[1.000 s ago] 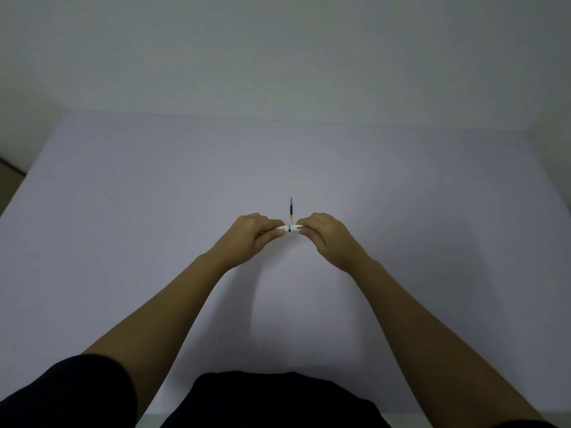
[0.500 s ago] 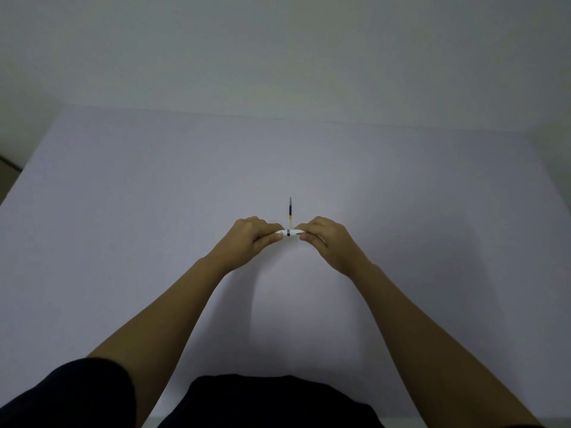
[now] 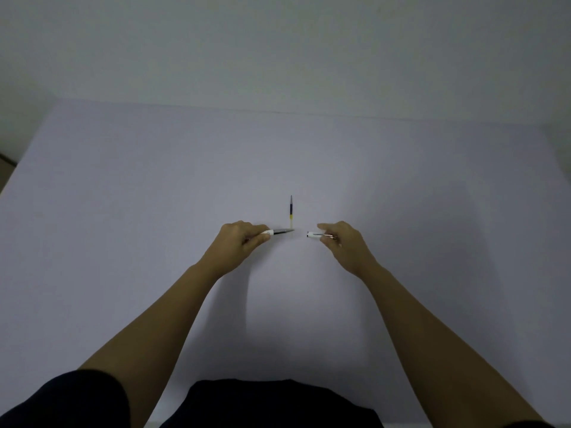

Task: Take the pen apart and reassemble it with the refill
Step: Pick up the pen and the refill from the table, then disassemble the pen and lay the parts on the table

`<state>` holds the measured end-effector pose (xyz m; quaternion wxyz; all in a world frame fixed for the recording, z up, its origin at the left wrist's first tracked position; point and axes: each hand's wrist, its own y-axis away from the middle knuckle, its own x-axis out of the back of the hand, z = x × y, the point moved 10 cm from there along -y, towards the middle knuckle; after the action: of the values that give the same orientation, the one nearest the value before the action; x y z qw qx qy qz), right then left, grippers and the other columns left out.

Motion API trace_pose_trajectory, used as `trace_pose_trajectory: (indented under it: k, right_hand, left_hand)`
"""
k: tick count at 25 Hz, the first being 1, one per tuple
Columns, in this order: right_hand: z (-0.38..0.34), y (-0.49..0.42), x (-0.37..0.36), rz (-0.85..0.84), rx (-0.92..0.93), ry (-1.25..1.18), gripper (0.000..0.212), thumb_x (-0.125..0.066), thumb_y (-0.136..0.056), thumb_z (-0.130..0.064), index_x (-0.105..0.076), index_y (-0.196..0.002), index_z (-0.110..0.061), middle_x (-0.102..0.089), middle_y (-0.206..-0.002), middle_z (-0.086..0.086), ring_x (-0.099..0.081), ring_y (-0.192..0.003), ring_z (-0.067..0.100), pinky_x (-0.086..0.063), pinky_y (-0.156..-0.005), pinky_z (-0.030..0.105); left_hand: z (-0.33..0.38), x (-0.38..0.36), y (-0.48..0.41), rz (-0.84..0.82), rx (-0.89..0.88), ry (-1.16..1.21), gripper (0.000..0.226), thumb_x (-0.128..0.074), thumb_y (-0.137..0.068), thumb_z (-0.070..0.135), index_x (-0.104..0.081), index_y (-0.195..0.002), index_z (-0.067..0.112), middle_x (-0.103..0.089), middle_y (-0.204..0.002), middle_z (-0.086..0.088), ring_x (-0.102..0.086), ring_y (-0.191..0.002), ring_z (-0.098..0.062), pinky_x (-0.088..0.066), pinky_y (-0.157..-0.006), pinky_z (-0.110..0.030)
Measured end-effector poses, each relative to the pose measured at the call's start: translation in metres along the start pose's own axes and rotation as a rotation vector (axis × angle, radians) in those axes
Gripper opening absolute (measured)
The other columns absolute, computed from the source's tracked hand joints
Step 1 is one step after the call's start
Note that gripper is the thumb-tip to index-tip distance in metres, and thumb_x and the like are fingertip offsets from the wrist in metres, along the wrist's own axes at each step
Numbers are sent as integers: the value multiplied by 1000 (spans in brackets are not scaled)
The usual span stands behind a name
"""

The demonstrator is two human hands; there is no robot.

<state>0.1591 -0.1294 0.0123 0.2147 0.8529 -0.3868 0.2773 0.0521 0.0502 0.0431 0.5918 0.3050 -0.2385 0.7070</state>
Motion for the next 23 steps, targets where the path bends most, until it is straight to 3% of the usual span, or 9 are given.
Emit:
trace_pose_trajectory:
  k: [2, 4, 7, 9, 12, 18, 23]
  right_hand:
    - [23, -4, -2, 14, -205, -154, 27, -66, -83, -12, -58, -108, -6, -62, -86, 6, -56, -75, 16, -38, -58, 1]
    - [34, -10, -4, 1, -279, -126, 18, -69, -81, -16, -64, -95, -6, -59, -77, 2, -53, -71, 16, -37, -53, 5]
    - [37, -22, -14, -130, -321, -7, 17, -69, -80, -19, -71, -91, -6, -59, -73, 1, -52, -75, 18, -35, -56, 16]
    - [38, -32, -16, -153, -341, 32, 23, -70, -79, -18, -71, -97, -4, -64, -86, 7, -57, -85, 22, -38, -66, 21]
    - [37, -43, -11, -37, -363, 57, 34, -73, -76, -13, -64, -106, 0, -66, -107, 16, -61, -102, 29, -40, -79, 25]
    - [40, -42, -7, 173, -366, -13, 23, -73, -74, -8, -65, -94, -1, -66, -91, 16, -62, -90, 29, -43, -72, 26]
    - [38, -38, -7, 204, -356, -73, 25, -69, -80, -13, -63, -101, 0, -66, -98, 19, -63, -89, 29, -49, -84, 36]
  left_hand:
    - [-1, 4, -4, 29, 15, 11, 20, -50, -91, 36, -65, -90, 23, -56, -59, -9, -46, -62, -14, -35, -58, -13]
    - [-1, 9, -6, 52, 21, 17, 17, -51, -91, 34, -65, -89, 24, -56, -59, -10, -47, -61, -16, -35, -62, -11]
    - [3, 11, -11, 79, 26, 28, 21, -51, -92, 34, -64, -87, 19, -56, -61, -16, -49, -62, -22, -35, -61, -13]
    - [5, 10, -14, 82, 25, 36, 22, -50, -92, 35, -63, -87, 18, -56, -61, -16, -49, -63, -22, -36, -61, -16]
    - [5, 10, -17, 94, 27, 40, 20, -50, -92, 35, -64, -87, 21, -57, -62, -15, -51, -63, -24, -40, -62, -26]
    - [-8, 9, -15, 131, 71, 47, 19, -53, -90, 32, -68, -95, 22, -63, -64, -11, -56, -65, -22, -41, -62, -20]
    - [-9, 5, -16, 124, 79, 66, 18, -54, -90, 31, -68, -98, 22, -63, -65, -11, -57, -65, -23, -40, -62, -21]
